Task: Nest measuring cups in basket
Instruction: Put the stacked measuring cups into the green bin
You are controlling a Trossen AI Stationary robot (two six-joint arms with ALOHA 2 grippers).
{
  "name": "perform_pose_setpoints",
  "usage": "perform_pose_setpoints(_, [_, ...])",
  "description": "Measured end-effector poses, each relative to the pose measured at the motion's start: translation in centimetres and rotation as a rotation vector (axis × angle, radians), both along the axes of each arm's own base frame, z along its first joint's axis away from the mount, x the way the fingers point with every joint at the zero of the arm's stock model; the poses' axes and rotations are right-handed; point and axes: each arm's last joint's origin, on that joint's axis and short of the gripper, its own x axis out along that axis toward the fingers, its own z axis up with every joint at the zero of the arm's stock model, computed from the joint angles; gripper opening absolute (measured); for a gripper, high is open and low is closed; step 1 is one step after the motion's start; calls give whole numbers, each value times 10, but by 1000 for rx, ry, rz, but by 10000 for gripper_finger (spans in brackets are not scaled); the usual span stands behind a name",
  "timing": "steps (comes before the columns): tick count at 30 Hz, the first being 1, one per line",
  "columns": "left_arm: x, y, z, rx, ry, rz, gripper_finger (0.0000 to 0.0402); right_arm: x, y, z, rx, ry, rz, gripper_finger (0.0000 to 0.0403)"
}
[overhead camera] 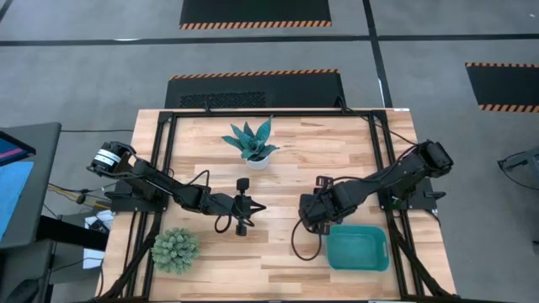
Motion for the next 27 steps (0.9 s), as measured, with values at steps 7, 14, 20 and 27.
perform_pose_setpoints(7, [0,1,0,10,2,21,0,1,-8,34,-17,45,-27,203])
perform_pose_setpoints(14, [0,1,0,11,3,22,0,-13,-18,53,-69,187,-105,178])
perform_pose_setpoints(20, [-1,1,-1,23,9,40,0,-26,-18,54,-109,293,-146,159])
perform_pose_setpoints(27, [-1,2,-1,28,11,50,0,-41,0,64,-139,229,-115,137])
